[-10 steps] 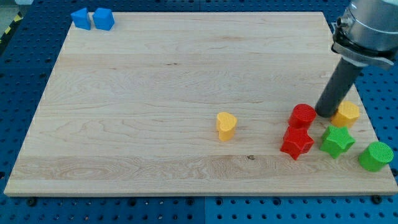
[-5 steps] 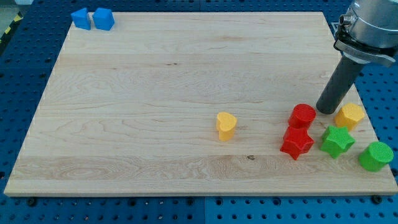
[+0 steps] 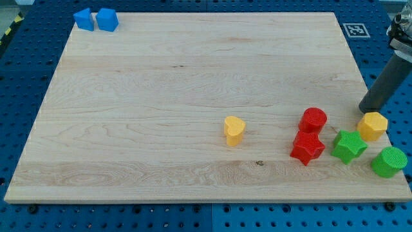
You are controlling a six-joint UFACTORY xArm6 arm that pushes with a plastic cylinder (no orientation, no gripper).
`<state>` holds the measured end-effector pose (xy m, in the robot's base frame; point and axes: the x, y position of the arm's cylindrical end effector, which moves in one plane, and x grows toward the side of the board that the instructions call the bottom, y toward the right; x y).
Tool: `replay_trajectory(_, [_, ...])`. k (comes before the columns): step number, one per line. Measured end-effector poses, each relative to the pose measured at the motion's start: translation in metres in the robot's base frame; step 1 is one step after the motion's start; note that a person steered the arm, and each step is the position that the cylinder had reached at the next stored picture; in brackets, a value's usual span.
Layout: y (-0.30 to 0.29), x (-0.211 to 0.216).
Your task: Put the yellow hexagon to the top of the green circle
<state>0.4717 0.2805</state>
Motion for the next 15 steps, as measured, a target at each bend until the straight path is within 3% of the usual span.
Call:
replay_trajectory(3, [0.027, 0.039])
replay_trajectory(7, [0.028, 0.020])
replay_trajectory(10, [0.028, 0.080])
replay_trajectory(11, [0.028, 0.074])
replay_trajectory(15, [0.014, -0.055])
